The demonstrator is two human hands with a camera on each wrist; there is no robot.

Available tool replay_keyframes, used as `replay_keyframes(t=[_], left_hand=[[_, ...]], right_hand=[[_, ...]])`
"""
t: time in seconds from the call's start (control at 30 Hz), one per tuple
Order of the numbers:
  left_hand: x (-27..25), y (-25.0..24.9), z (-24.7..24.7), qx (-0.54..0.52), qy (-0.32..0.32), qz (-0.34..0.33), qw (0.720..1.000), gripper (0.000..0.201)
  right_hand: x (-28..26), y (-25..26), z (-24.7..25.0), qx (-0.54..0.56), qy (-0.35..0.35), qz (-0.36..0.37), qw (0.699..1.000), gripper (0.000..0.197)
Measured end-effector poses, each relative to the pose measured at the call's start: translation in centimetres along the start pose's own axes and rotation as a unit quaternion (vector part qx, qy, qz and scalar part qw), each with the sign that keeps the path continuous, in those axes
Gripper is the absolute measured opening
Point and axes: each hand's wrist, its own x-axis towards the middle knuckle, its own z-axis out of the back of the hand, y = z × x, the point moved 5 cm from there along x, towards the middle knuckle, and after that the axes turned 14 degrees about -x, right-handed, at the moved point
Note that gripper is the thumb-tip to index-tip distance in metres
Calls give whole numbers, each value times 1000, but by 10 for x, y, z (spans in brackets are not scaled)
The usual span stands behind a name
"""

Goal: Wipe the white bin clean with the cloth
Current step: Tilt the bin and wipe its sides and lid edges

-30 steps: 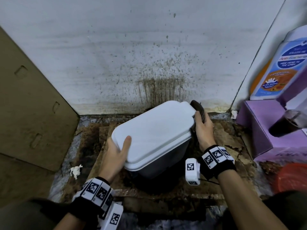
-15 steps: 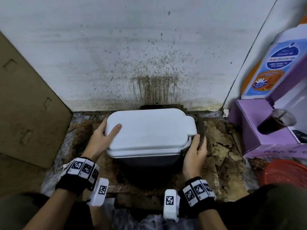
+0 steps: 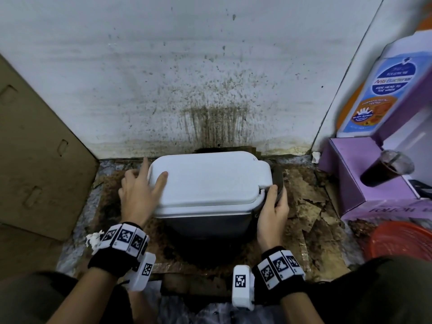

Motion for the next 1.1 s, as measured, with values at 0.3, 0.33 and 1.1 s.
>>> replay_keyframes(t=[0.3,0.33,1.1], left_hand=[[-21,-87,-19,-10,29,-130,991,67],[-20,-94,-21,-14,48,-129,990,72],[7,-65,13,-61,46,-50,996,107]], right_hand=[[-29,36,-33,57,76,48,994,34],[-34,40,-39,74,99,50,991,36],[-37,37,-99,122,210,-57,968,40]])
